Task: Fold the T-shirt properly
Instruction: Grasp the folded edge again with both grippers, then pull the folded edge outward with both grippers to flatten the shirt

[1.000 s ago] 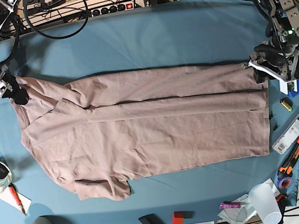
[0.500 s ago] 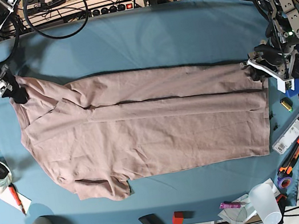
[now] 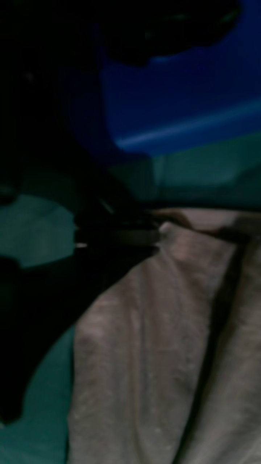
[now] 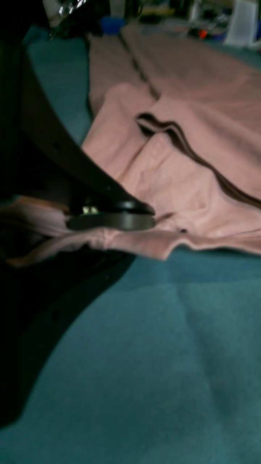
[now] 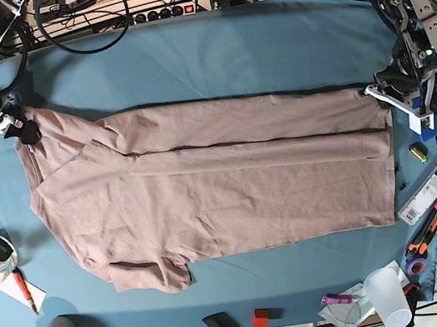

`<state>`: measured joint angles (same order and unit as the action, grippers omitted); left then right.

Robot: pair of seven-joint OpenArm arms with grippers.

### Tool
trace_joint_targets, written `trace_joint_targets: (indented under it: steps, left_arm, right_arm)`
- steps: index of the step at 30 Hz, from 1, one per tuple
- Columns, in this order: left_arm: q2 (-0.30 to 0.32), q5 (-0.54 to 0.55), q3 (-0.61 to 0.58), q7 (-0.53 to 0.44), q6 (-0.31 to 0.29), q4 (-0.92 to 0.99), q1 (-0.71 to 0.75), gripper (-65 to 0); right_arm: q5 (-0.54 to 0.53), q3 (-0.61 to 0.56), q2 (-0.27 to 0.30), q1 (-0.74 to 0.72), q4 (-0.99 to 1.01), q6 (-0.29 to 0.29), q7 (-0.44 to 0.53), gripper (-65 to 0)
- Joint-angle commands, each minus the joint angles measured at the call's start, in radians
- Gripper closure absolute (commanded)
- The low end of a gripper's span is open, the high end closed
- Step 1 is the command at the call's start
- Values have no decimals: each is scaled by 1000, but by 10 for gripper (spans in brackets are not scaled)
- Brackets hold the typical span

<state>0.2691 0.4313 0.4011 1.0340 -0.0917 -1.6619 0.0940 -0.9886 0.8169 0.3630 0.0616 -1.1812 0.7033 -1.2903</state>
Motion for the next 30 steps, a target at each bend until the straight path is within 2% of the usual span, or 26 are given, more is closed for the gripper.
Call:
trace_joint_targets:
  steps: [1,11,20,30]
  left_arm:
    - [8,-11,1,67,6,-15,6,0]
    - [12,-60,1,151,6,-51,6,0]
    - [37,-60,2,146,5,-71,5,0]
    - [47,-66,3,193,5,-71,11,0]
  right_arm:
    - [29,1,19,3,-25,-5,-20,0]
    - [55,3,21,23,-48,-5,-43,0]
    - [54,3,94,27,-48,-5,-47,0]
    - [63,3,106,27,-48,-5,-52,0]
